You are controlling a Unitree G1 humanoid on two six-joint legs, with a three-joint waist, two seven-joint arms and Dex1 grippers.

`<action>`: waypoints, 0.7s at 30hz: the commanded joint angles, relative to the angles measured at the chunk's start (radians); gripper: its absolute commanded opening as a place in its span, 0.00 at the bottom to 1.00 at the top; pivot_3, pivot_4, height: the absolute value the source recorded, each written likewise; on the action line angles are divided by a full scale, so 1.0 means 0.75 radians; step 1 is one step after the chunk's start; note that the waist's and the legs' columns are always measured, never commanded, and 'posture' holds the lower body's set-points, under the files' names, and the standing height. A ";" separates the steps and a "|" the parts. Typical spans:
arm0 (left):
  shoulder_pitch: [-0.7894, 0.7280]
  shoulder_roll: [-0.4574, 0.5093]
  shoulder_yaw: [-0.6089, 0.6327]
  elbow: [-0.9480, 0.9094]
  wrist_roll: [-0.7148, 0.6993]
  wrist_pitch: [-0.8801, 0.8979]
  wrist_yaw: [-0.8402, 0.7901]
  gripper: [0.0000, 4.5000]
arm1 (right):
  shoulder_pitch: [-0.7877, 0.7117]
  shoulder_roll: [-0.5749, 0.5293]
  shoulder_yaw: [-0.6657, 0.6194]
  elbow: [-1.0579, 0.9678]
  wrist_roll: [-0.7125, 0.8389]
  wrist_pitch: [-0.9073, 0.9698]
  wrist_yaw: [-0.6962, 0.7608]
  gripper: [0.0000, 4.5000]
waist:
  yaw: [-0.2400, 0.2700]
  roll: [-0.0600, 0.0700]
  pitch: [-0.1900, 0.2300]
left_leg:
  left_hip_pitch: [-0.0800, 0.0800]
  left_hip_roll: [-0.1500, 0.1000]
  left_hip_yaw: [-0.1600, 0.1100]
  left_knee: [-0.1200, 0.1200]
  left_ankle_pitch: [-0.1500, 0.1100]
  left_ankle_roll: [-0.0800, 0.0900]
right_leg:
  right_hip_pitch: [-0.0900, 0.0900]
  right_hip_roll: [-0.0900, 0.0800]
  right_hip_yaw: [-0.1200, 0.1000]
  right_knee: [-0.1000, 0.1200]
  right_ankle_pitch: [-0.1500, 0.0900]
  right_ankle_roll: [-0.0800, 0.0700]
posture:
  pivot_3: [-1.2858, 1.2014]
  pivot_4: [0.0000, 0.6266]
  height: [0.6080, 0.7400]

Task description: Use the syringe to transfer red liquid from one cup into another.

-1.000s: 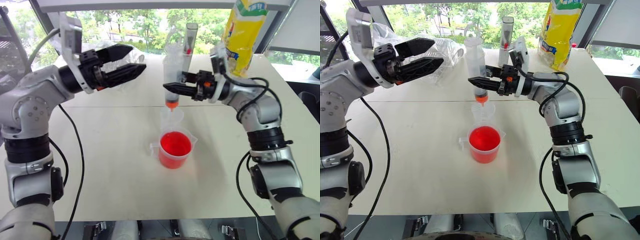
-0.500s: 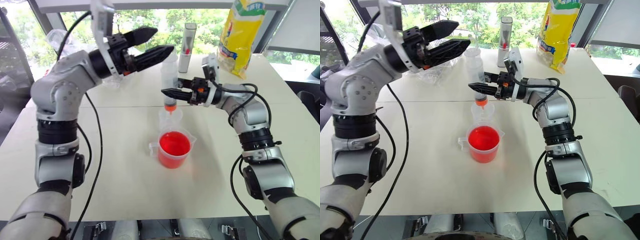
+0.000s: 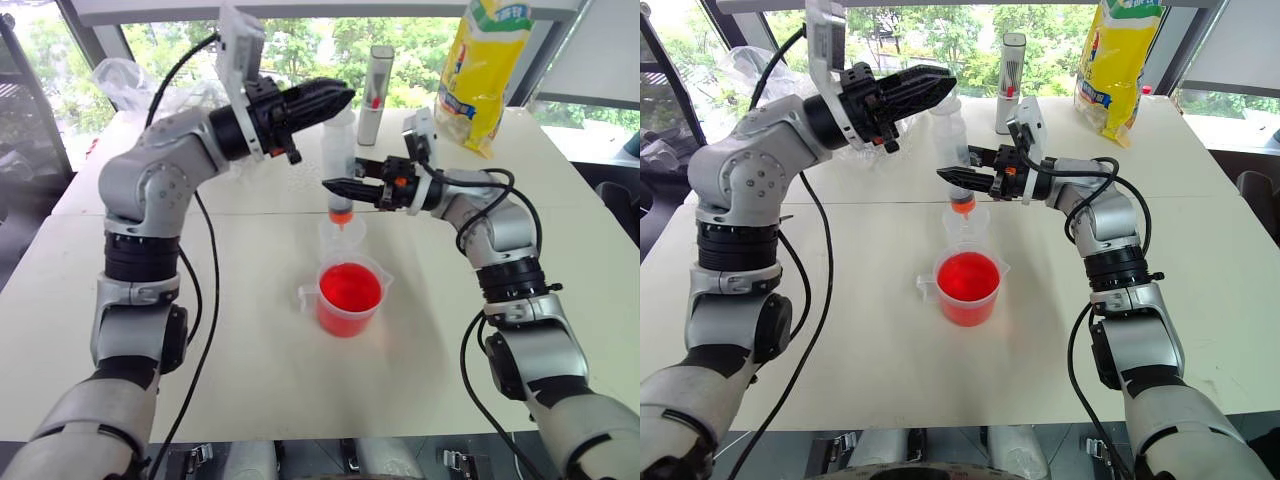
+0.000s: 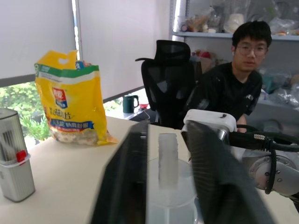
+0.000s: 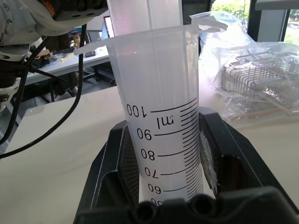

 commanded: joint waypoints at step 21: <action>0.099 0.008 -0.086 -0.053 0.081 -0.004 -0.068 0.01 | -0.030 -0.004 -0.067 -0.139 0.031 0.045 -0.019 0.31 | 0.001 0.000 0.000 | 0.000 0.000 0.000 0.000 0.000 0.000 | 0.000 0.000 0.000 0.000 0.000 0.000 | 0.52 0.24 1.00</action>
